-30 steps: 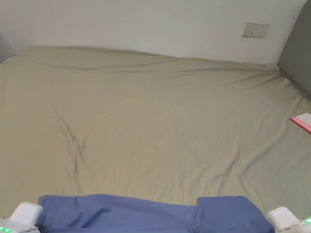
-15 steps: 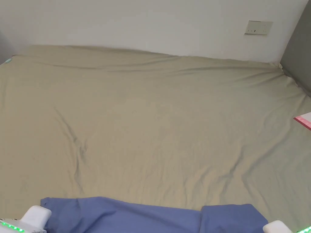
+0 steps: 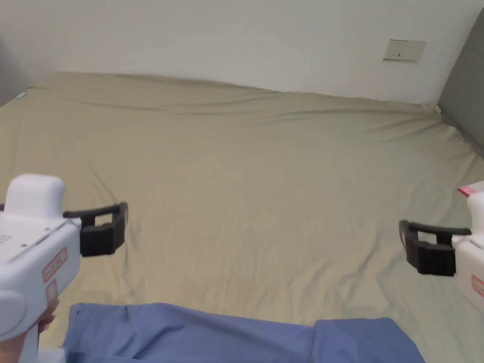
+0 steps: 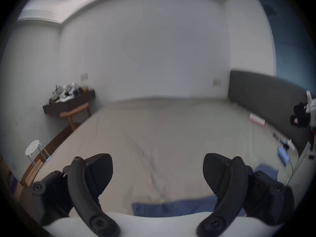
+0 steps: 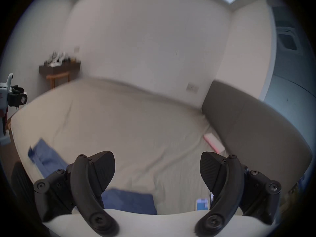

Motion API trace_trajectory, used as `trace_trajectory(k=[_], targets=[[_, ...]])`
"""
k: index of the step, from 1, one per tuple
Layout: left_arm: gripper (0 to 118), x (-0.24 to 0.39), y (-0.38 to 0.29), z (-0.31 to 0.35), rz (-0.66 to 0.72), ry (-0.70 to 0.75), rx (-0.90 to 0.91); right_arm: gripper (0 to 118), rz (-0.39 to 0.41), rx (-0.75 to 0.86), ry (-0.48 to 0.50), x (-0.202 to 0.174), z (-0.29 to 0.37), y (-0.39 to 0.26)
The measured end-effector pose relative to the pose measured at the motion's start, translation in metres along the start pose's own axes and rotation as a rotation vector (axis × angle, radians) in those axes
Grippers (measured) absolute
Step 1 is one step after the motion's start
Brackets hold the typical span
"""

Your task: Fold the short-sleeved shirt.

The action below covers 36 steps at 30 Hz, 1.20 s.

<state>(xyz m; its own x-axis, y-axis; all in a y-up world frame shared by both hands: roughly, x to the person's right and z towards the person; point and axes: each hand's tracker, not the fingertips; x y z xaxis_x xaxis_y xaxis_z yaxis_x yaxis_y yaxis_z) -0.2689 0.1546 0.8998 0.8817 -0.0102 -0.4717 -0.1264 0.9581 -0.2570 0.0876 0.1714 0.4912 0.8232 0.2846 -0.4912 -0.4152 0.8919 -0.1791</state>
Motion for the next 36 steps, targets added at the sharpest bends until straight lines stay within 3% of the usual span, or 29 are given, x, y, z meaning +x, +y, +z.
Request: trace_trajectory(k=[2,5,6,7,8,9,10,11,26,32,33,36], targets=[[96,0.024,0.002,0.013,-0.007,0.02,0.085,106,-0.001,0.078,-0.04,-0.018,0.01,0.014],[57,0.057,-0.013,0.02,-0.061,0.087,0.197,103,0.005,0.18,-0.076,-0.044,0.027,0.026],[39,0.066,-0.016,0.022,-0.076,0.09,0.223,94,0.007,0.205,-0.068,-0.055,0.029,0.027],[29,0.072,-0.018,0.023,-0.091,0.088,0.24,82,0.014,0.228,-0.057,-0.064,0.033,0.028],[21,0.077,-0.019,0.024,-0.109,0.086,0.247,63,0.023,0.235,-0.047,-0.073,0.035,0.027],[11,0.078,-0.022,0.021,-0.136,0.077,0.256,30,0.034,0.251,-0.043,-0.082,0.037,0.026],[4,0.082,-0.024,0.02,-0.166,0.078,0.268,5,0.043,0.263,-0.051,-0.089,0.035,0.024],[0,0.092,-0.026,0.022,-0.175,0.102,0.268,2,0.049,0.274,-0.055,-0.096,0.035,0.022],[0,0.09,-0.019,0.007,-0.202,0.062,0.206,2,0.007,0.223,-0.062,-0.105,0.015,0.014],[0,0.065,-0.013,-0.027,-0.165,-0.025,-0.023,2,0.034,0.153,-0.044,-0.105,-0.005,-0.008],[3,0.052,-0.016,-0.037,-0.117,-0.071,-0.076,2,0.035,0.14,-0.039,-0.103,-0.009,-0.012],[48,0.007,-0.026,-0.073,0.007,-0.171,-0.274,2,0.042,0.094,-0.028,-0.099,-0.019,-0.026]])
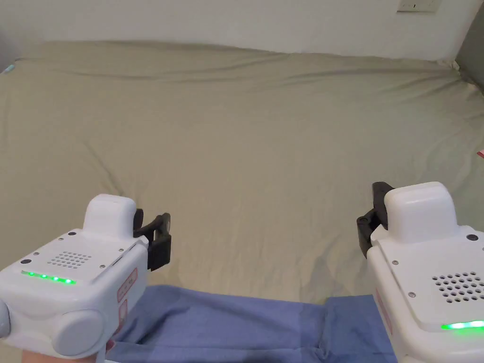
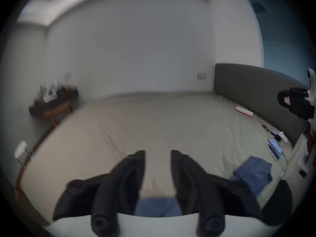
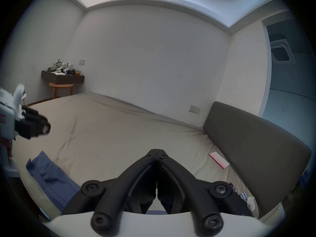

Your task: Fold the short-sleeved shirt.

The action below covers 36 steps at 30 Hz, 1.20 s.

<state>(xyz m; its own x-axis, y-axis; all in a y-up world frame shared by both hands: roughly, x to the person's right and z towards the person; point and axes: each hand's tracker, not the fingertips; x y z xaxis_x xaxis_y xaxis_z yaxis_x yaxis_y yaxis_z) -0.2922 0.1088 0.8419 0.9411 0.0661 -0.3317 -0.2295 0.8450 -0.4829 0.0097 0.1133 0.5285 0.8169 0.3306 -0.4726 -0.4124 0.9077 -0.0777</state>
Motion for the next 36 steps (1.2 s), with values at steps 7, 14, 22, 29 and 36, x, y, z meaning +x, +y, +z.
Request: trace_trajectory(k=[7,14,22,29,36], targets=[[116,-0.125,-0.032,-0.029,0.292,-0.097,-0.367,2,0.003,-0.143,-0.011,0.02,-0.022,-0.038],[117,-0.24,-0.085,-0.021,0.61,-0.173,-0.453,2,-0.034,-0.212,-0.007,0.032,-0.025,-0.051],[118,-0.279,-0.161,-0.047,0.929,-0.504,-0.397,2,-0.035,-0.212,0.021,0.02,-0.016,-0.044],[45,-0.25,-0.185,-0.079,1.051,-0.552,-0.447,2,-0.031,-0.209,0.051,0.008,-0.011,-0.037],[10,-0.236,-0.156,-0.068,0.911,-0.44,-0.464,2,-0.011,-0.186,0.059,0.008,-0.001,-0.028]])
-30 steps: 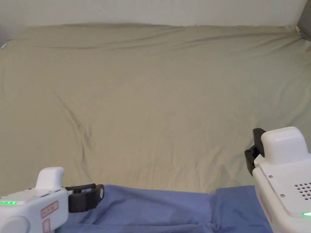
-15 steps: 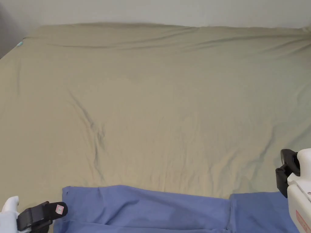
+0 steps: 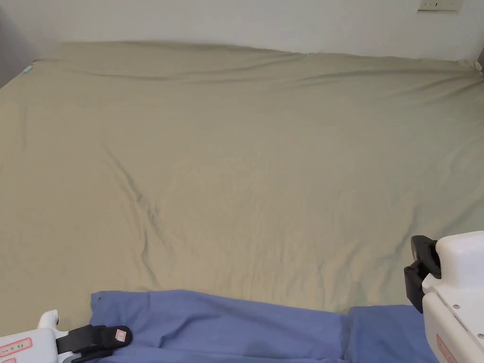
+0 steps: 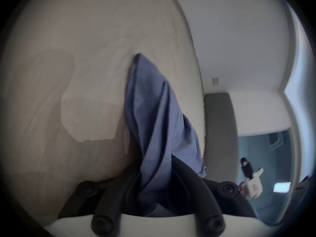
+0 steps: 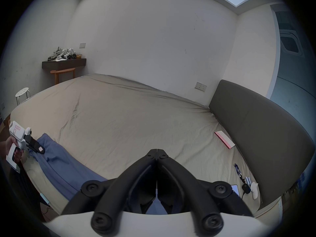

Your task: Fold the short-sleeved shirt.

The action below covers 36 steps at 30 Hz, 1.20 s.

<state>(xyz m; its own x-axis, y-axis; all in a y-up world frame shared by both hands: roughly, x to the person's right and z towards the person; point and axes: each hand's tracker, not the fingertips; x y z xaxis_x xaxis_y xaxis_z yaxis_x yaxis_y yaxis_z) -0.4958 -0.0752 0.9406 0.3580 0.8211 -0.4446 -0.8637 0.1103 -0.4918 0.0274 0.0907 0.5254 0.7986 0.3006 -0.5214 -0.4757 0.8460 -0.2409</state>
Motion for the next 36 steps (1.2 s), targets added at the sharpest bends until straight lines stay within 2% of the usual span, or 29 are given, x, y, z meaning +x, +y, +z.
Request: trace_trajectory(k=[7,19,26,27,31,34,36], targets=[[9,0.077,0.002,0.018,-0.338,0.226,0.046,2,0.002,-0.005,-0.007,0.001,0.001,-0.001],[8,0.077,0.0,0.033,-0.258,0.251,0.064,2,0.003,-0.013,-0.029,0.011,0.007,-0.007],[8,0.082,0.005,0.072,-0.243,0.36,0.171,2,-0.008,-0.01,-0.043,0.016,0.008,-0.006],[8,0.089,0.004,0.077,-0.273,0.399,0.184,2,-0.008,-0.009,-0.043,0.017,0.008,-0.006],[8,0.112,-0.001,0.086,-0.306,0.369,0.17,2,-0.014,-0.005,-0.044,0.015,0.008,-0.004],[8,0.162,-0.01,0.078,-0.398,0.455,0.164,2,-0.025,0.0,-0.036,0.013,0.009,-0.001],[8,0.183,-0.017,0.069,-0.425,0.45,0.158,2,-0.022,0.005,-0.031,0.012,0.012,0.0]])
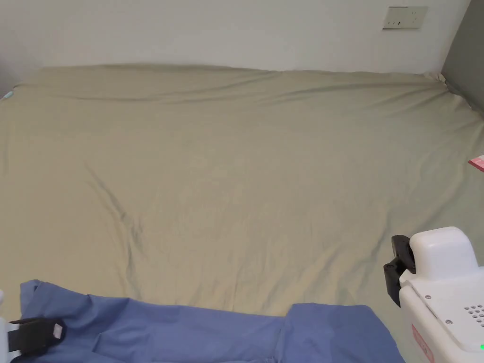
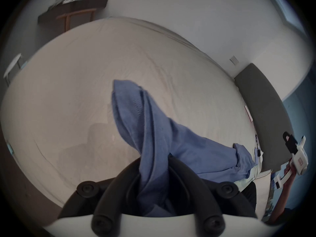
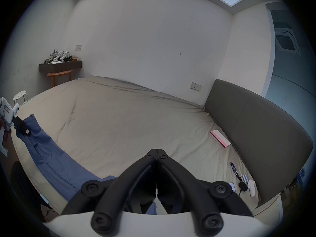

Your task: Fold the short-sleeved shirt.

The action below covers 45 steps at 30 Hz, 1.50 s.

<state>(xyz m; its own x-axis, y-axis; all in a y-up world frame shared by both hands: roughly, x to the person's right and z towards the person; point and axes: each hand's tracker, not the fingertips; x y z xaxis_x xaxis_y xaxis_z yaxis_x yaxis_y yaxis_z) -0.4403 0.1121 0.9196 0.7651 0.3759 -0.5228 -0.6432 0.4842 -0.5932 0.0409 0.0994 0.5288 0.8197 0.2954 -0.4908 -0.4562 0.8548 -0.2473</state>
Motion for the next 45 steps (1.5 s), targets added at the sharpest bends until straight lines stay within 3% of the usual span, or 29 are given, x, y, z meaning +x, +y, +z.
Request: trace_trajectory(k=[9,15,19,21,24,27,29,33,38,43,45], targets=[[8,0.085,0.01,-0.055,-0.197,-0.122,-0.114,2,0.008,0.012,0.003,0.008,0.013,-0.002],[8,0.164,0.004,-0.107,-0.344,0.02,-0.22,2,0.004,0.004,-0.012,0.02,0.018,-0.009],[12,0.188,-0.009,-0.126,-0.296,0.065,-0.24,2,-0.002,-0.004,-0.02,0.025,0.019,-0.014],[35,0.176,-0.005,-0.129,-0.218,-0.007,-0.261,2,-0.003,-0.012,-0.023,0.027,0.016,-0.017],[98,0.13,-0.006,-0.133,-0.068,-0.239,-0.262,2,-0.005,-0.025,-0.016,0.027,0.012,-0.02],[102,0.115,-0.013,-0.116,-0.023,-0.314,-0.159,2,0.002,-0.029,-0.009,0.025,0.009,-0.02],[94,0.115,-0.016,-0.098,-0.037,-0.288,-0.086,2,0.003,-0.025,-0.004,0.024,0.008,-0.018],[1,0.133,-0.025,-0.074,-0.16,-0.119,0.033,2,-0.003,-0.012,0.004,0.021,0.009,-0.015],[0,0.159,-0.062,-0.086,-0.361,0.011,0.073,2,0.004,-0.012,0.013,0.017,0.012,-0.016],[0,0.203,-0.085,-0.132,-0.57,0.072,-0.054,2,0.007,-0.021,0.011,0.016,0.013,-0.018],[0,0.223,-0.11,-0.138,-0.613,0.142,-0.011,2,0.004,-0.023,0.009,0.017,0.015,-0.019]])
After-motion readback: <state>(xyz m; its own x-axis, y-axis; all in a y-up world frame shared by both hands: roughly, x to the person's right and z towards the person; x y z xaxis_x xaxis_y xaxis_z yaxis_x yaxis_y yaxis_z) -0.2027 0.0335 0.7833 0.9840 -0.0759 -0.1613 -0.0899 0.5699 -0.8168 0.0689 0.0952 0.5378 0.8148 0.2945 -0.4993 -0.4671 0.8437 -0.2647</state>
